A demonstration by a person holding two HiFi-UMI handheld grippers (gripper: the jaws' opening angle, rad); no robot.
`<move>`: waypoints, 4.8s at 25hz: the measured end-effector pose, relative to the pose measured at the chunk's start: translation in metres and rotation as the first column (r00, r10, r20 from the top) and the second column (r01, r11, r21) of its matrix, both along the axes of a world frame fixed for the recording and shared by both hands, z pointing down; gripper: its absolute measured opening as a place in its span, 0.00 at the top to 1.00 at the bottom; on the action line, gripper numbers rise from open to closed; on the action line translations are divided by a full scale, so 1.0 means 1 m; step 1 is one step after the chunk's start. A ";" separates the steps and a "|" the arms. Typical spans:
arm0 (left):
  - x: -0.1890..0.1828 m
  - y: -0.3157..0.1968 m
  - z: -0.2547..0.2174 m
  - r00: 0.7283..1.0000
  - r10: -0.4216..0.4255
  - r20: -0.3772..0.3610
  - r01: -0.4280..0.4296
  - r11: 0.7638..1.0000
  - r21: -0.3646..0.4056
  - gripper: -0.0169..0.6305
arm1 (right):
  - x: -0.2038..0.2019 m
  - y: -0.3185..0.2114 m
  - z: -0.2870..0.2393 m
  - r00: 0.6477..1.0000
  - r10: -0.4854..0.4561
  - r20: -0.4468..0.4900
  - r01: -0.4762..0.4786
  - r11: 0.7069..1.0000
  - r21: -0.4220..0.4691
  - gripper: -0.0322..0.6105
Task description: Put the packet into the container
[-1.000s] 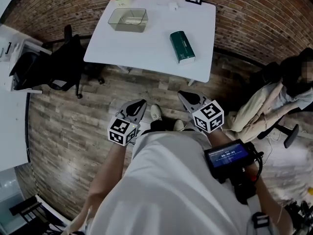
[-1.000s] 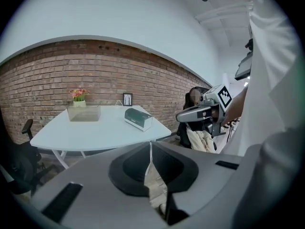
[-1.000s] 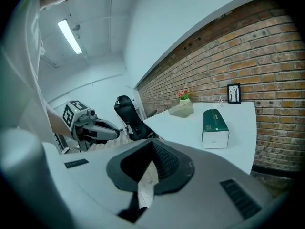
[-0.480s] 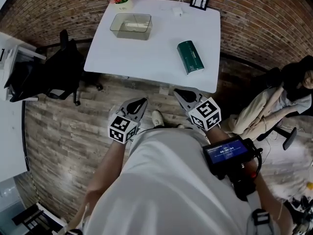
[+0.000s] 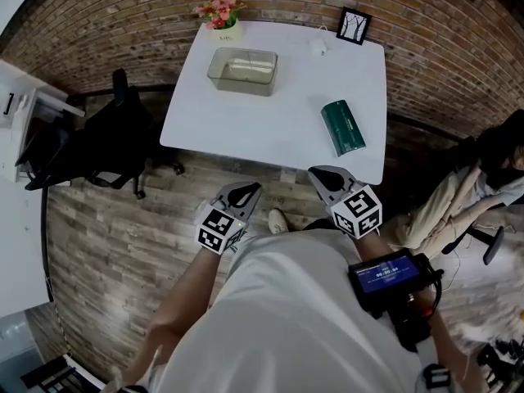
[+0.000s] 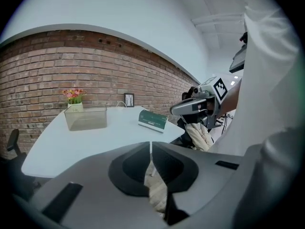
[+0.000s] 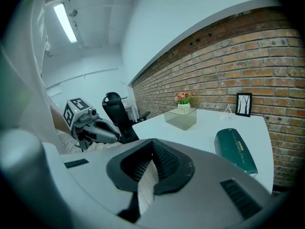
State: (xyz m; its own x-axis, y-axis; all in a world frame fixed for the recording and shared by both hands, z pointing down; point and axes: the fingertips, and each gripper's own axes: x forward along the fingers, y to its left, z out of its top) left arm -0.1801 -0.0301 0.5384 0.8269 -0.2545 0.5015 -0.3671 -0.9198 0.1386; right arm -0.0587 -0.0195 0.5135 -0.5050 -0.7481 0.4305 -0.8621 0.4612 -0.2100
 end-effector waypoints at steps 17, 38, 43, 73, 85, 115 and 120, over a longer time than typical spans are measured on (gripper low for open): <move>0.055 -0.025 0.007 0.963 0.253 0.088 -0.260 0.962 0.082 0.94 | 0.063 -0.014 0.014 0.979 0.202 -0.004 -0.202 0.979 -0.029 0.93; 0.193 -0.063 -0.007 0.730 0.614 0.302 -0.680 0.698 0.225 0.94 | 0.180 -0.043 0.029 0.893 0.446 0.063 -0.444 0.895 -0.034 0.93; 0.221 -0.070 -0.004 0.647 0.666 0.370 -0.759 0.608 0.232 0.94 | 0.200 -0.048 0.033 0.872 0.482 0.084 -0.481 0.876 -0.033 0.93; 0.265 -0.058 0.036 -0.017 0.723 0.691 -0.997 -0.065 0.043 0.50 | 0.253 -0.018 0.059 0.758 0.632 0.159 -0.625 0.774 -0.098 0.93; 0.269 -0.054 0.072 -0.317 0.583 0.748 -0.931 -0.344 -0.126 0.38 | 0.262 0.004 0.069 0.707 0.685 0.177 -0.672 0.728 -0.132 0.93; 0.264 -0.049 0.079 -0.294 0.613 0.733 -0.955 -0.222 -0.197 0.46 | 0.260 -0.012 0.066 0.734 0.650 0.195 -0.638 0.759 -0.128 0.93; 0.258 -0.055 0.073 -0.243 0.638 0.730 -0.970 -0.144 -0.197 0.47 | 0.260 -0.018 0.063 0.754 0.627 0.194 -0.615 0.778 -0.126 0.93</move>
